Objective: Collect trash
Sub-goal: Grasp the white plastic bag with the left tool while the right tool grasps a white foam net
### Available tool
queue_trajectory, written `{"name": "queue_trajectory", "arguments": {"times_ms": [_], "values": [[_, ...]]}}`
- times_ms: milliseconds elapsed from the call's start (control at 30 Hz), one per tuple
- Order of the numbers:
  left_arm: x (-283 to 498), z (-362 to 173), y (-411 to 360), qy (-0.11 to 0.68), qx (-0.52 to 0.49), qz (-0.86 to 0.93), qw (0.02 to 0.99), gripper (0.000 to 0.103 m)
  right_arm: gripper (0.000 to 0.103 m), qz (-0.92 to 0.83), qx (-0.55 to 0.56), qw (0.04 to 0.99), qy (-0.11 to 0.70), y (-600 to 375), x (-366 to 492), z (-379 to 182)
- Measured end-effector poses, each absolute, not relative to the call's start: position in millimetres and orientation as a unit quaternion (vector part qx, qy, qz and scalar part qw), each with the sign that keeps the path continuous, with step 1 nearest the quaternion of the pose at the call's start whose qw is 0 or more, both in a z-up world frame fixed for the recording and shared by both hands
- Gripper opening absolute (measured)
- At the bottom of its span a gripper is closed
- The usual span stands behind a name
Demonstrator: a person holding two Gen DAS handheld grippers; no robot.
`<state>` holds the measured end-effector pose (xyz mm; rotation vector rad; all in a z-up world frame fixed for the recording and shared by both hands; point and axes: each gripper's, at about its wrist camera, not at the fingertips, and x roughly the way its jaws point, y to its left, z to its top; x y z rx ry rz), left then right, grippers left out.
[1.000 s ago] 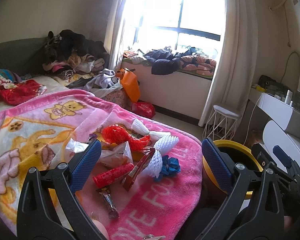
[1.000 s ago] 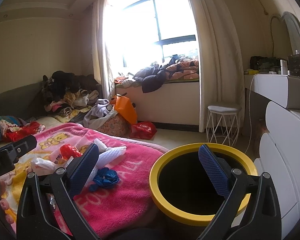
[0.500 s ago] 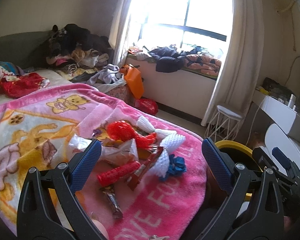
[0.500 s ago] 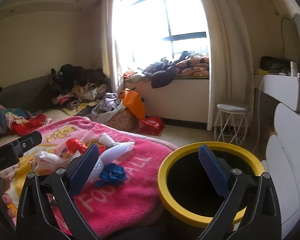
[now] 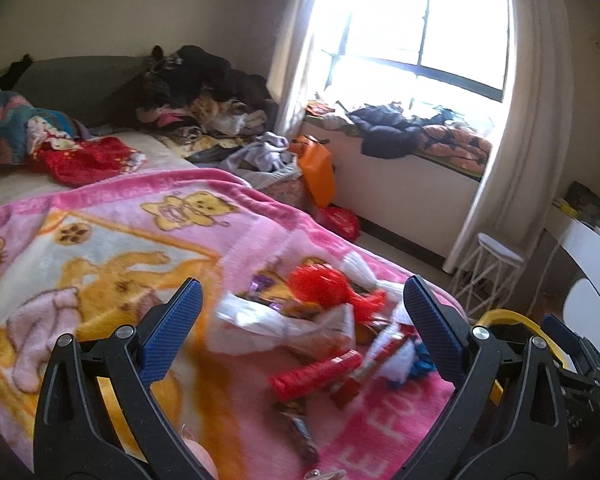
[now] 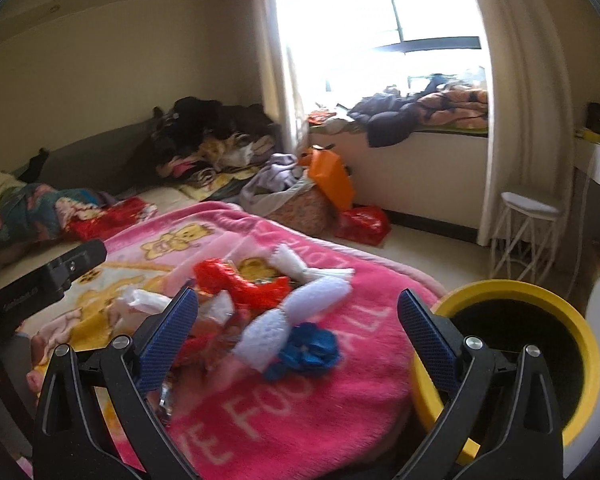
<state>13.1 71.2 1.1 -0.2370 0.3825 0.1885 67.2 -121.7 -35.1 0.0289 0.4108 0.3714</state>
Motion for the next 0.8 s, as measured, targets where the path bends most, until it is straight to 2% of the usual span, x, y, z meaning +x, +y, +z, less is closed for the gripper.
{"name": "queue_trajectory", "arguments": {"times_ms": [233, 400, 733, 800], "values": [[15.3, 0.6, 103.3, 0.189, -0.121, 0.131, 0.966, 0.092, 0.097, 0.221, -0.001, 0.949, 0.226, -88.4, 85.1, -39.2], [25.5, -14.4, 123.4, 0.218, -0.132, 0.138, 0.957, 0.092, 0.096, 0.238, -0.009, 0.937, 0.254, -66.6, 106.1, -47.8], [64.3, -59.0, 153.0, 0.279, -0.192, 0.087, 0.937, 0.092, 0.074, 0.255, -0.014, 0.913, 0.319, -48.9, 143.1, -73.7], [71.3, -65.5, 154.9, 0.290, -0.202, 0.084, 0.932, 0.092, 0.066, 0.259, -0.009, 0.907, 0.332, -47.3, 148.6, -78.9]]}}
